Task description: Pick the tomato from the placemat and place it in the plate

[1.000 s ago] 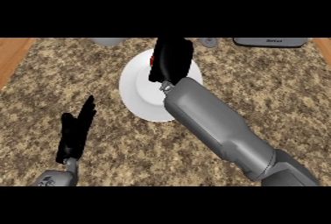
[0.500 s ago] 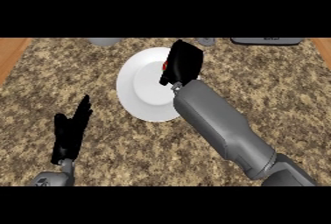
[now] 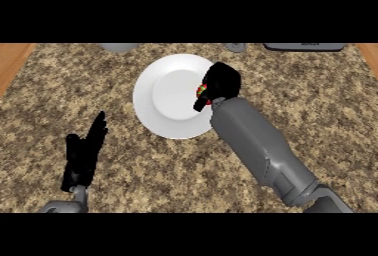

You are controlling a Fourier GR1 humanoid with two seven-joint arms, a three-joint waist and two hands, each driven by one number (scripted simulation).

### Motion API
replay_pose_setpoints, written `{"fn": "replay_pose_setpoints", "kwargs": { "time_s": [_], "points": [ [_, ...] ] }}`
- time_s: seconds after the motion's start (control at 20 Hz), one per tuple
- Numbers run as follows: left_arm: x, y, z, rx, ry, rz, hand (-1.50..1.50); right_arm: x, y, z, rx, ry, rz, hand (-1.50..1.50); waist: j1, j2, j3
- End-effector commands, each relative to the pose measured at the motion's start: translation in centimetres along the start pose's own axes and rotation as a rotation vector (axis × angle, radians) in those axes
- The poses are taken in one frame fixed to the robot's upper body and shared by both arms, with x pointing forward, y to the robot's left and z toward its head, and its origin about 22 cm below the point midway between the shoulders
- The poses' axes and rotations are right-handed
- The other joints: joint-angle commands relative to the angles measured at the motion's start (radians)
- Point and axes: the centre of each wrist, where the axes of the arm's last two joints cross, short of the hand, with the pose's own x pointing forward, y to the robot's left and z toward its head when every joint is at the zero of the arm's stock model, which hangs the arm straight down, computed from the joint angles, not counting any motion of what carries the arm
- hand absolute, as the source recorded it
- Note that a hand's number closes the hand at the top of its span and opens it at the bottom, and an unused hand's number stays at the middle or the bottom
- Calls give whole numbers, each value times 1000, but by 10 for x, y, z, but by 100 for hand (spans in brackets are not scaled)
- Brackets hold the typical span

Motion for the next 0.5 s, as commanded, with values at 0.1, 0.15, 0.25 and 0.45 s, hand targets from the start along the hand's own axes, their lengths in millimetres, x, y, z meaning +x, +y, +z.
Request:
{"fn": "replay_pose_setpoints", "kwargs": {
  "time_s": [0.1,0.15,0.25,0.45],
  "points": [
    [6,2,2,2,7,5,0,-30,22,-5,131,-76,-34,-150,0,-1,0],
    [12,4,3,12,-3,2,0,-10,5,-2,114,-102,-55,-150,-7,-4,0],
    [-14,14,6,22,-9,-5,0,-33,1,-13,65,-186,-142,-150,-12,-2,0],
    [4,-4,3,10,6,6,0,-20,-19,-3,-88,-302,-458,-150,-23,-6,3]
  ]
}}
